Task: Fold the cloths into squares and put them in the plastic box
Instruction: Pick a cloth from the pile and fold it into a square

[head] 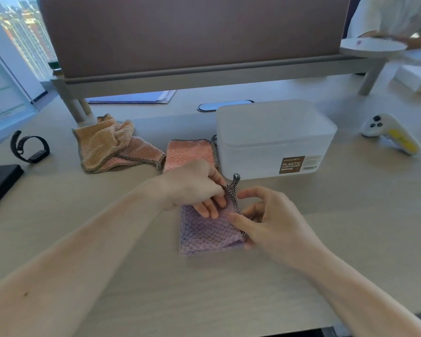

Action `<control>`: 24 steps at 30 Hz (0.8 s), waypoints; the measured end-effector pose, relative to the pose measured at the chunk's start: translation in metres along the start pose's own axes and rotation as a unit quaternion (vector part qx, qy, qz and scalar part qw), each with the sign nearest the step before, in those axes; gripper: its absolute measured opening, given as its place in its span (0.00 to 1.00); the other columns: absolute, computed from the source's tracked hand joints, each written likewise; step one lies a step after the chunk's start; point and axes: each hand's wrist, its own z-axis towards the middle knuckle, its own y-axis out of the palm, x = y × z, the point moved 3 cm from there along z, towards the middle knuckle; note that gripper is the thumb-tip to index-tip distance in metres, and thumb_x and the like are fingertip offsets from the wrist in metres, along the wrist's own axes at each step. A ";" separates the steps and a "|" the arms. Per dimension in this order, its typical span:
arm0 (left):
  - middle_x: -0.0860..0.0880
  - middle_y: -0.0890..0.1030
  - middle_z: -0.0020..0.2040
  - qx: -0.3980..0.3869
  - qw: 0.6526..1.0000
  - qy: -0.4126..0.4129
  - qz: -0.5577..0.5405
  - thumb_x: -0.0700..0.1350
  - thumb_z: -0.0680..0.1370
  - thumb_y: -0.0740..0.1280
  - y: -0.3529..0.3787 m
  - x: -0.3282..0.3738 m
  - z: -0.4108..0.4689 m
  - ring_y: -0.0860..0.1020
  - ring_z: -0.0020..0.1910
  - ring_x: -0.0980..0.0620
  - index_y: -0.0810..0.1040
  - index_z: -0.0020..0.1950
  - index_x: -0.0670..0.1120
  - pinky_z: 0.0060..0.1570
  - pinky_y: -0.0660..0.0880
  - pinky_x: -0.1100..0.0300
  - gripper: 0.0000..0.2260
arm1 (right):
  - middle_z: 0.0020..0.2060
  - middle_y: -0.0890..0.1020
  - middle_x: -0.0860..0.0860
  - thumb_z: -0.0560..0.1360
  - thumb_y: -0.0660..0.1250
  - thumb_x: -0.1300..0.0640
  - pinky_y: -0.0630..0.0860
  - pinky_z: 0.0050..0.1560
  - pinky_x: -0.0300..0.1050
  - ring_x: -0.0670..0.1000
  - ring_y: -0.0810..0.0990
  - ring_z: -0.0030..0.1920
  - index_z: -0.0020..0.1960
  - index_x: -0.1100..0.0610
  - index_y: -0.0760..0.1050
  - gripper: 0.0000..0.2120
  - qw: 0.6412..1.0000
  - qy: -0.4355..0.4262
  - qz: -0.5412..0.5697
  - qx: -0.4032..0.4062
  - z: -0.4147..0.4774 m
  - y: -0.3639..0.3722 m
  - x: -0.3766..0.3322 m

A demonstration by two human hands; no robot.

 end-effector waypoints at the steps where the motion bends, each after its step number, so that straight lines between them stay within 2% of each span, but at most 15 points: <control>1: 0.45 0.85 0.39 0.015 0.999 0.012 0.039 0.36 0.81 0.64 -0.001 -0.002 0.001 0.81 0.26 0.51 0.77 0.56 0.40 0.24 0.75 0.63 0.05 | 0.32 0.86 0.51 0.75 0.75 0.54 0.83 0.43 0.51 0.44 0.83 0.28 0.62 0.52 0.74 0.18 1.000 -0.005 -0.016 -0.005 0.000 0.000 0.002; 4: 0.50 0.85 0.34 0.058 0.987 0.046 0.142 0.42 0.81 0.67 -0.006 -0.004 0.003 0.77 0.22 0.57 0.79 0.51 0.44 0.23 0.71 0.66 0.03 | 0.30 0.86 0.51 0.76 0.73 0.55 0.80 0.42 0.47 0.42 0.81 0.27 0.59 0.51 0.73 0.14 0.999 -0.017 -0.037 -0.008 -0.003 0.002 0.003; 8: 0.54 0.83 0.32 0.110 0.971 0.083 0.194 0.46 0.79 0.71 -0.008 -0.004 0.008 0.76 0.23 0.65 0.81 0.46 0.49 0.28 0.70 0.70 0.03 | 0.30 0.86 0.51 0.75 0.74 0.54 0.82 0.42 0.51 0.43 0.82 0.28 0.55 0.47 0.72 0.14 0.999 -0.021 -0.037 0.022 -0.002 -0.001 0.005; 10: 0.55 0.83 0.33 0.140 0.963 0.099 0.207 0.47 0.78 0.72 -0.007 -0.003 0.010 0.79 0.31 0.64 0.80 0.43 0.52 0.35 0.71 0.66 0.04 | 0.31 0.86 0.49 0.75 0.74 0.51 0.81 0.42 0.50 0.44 0.81 0.31 0.53 0.44 0.71 0.13 0.998 -0.018 -0.045 0.032 0.000 -0.004 0.007; 12: 0.56 0.82 0.35 0.159 0.957 0.106 0.219 0.48 0.77 0.73 -0.004 -0.004 0.010 0.79 0.37 0.61 0.80 0.43 0.53 0.37 0.70 0.64 0.04 | 0.33 0.85 0.45 0.73 0.74 0.48 0.78 0.38 0.42 0.45 0.79 0.36 0.51 0.43 0.71 0.13 0.996 -0.021 -0.076 0.042 -0.002 -0.007 0.008; 14: 0.56 0.82 0.37 0.166 0.954 0.109 0.225 0.48 0.77 0.73 0.001 -0.008 0.010 0.80 0.39 0.60 0.81 0.46 0.52 0.38 0.70 0.63 0.02 | 0.33 0.84 0.44 0.72 0.75 0.48 0.73 0.36 0.36 0.42 0.78 0.36 0.48 0.44 0.73 0.12 0.989 -0.040 -0.133 0.048 -0.006 -0.007 0.006; 17: 0.56 0.82 0.38 0.207 0.942 0.133 0.227 0.49 0.77 0.72 0.005 -0.010 0.003 0.80 0.41 0.58 0.79 0.51 0.52 0.41 0.75 0.58 0.05 | 0.33 0.79 0.45 0.71 0.76 0.48 0.70 0.35 0.36 0.42 0.76 0.36 0.46 0.46 0.72 0.13 0.976 -0.079 -0.198 0.050 -0.011 -0.004 0.004; 20: 0.58 0.80 0.45 0.288 0.909 0.204 0.223 0.52 0.78 0.71 0.003 -0.014 -0.019 0.78 0.44 0.60 0.77 0.55 0.53 0.46 0.78 0.57 0.08 | 0.44 0.75 0.39 0.72 0.74 0.49 0.70 0.43 0.37 0.41 0.74 0.44 0.52 0.47 0.72 0.13 0.956 -0.166 -0.229 0.083 -0.016 -0.005 -0.001; 22: 0.57 0.79 0.55 0.296 0.885 0.250 0.259 0.53 0.79 0.67 0.009 -0.021 -0.038 0.77 0.54 0.57 0.76 0.60 0.54 0.55 0.75 0.57 0.11 | 0.55 0.75 0.41 0.75 0.71 0.51 0.72 0.54 0.38 0.43 0.74 0.56 0.59 0.50 0.74 0.14 0.933 -0.240 -0.256 0.083 -0.022 -0.003 -0.010; 24: 0.54 0.75 0.68 0.237 0.884 0.262 0.306 0.55 0.80 0.61 0.022 -0.035 -0.047 0.72 0.69 0.53 0.72 0.71 0.51 0.68 0.70 0.53 0.19 | 0.68 0.73 0.45 0.79 0.64 0.50 0.69 0.68 0.42 0.46 0.70 0.70 0.69 0.52 0.71 0.20 0.911 -0.285 -0.292 0.050 -0.024 0.006 -0.016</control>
